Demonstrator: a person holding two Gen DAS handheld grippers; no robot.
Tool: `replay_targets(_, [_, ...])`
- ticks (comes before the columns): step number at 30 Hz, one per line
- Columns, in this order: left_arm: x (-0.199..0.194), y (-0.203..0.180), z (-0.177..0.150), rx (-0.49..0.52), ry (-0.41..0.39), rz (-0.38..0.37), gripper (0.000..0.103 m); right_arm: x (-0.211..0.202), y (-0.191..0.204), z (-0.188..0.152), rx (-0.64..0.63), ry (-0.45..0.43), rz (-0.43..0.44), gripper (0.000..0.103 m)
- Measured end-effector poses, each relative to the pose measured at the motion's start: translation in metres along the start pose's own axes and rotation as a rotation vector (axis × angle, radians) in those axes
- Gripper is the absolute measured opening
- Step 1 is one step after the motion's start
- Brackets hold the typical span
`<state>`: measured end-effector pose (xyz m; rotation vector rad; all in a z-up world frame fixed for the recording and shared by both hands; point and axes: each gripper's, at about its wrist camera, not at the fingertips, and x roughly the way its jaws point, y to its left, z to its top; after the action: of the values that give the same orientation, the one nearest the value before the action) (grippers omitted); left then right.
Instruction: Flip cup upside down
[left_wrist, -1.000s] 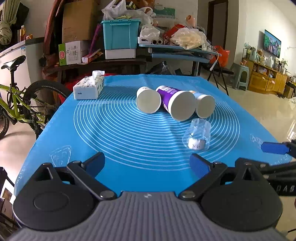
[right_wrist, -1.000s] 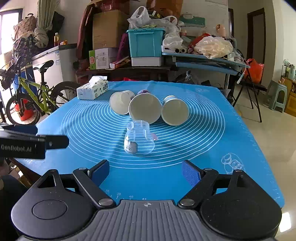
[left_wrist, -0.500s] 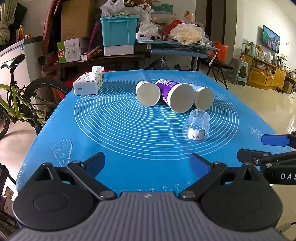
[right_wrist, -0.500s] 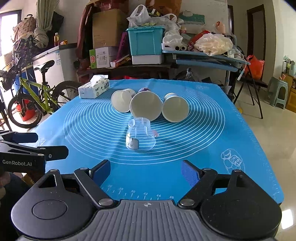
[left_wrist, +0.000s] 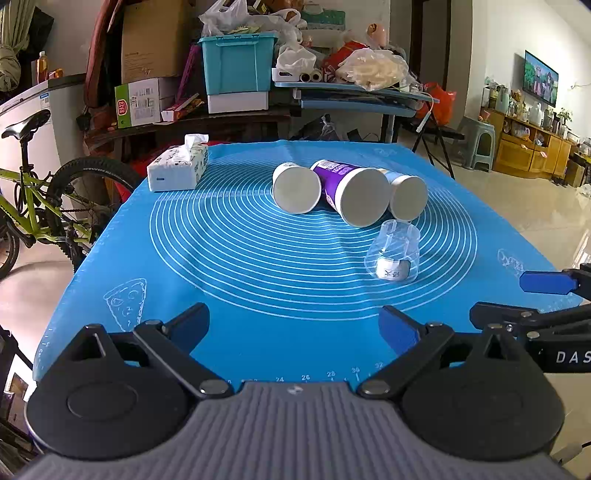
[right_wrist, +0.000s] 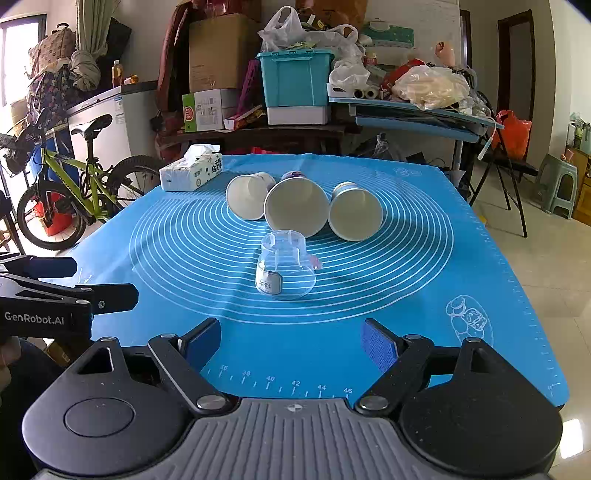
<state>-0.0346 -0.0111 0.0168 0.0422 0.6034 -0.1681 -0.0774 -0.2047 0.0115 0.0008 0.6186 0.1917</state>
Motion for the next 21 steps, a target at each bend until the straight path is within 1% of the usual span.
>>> replay_targets(21, [-0.0028, 0.0000, 0.0005, 0.000, -0.014, -0.012, 0.097, 0.0001, -0.0013, -0.0029, 0.003, 0.003, 0.006, 0.085])
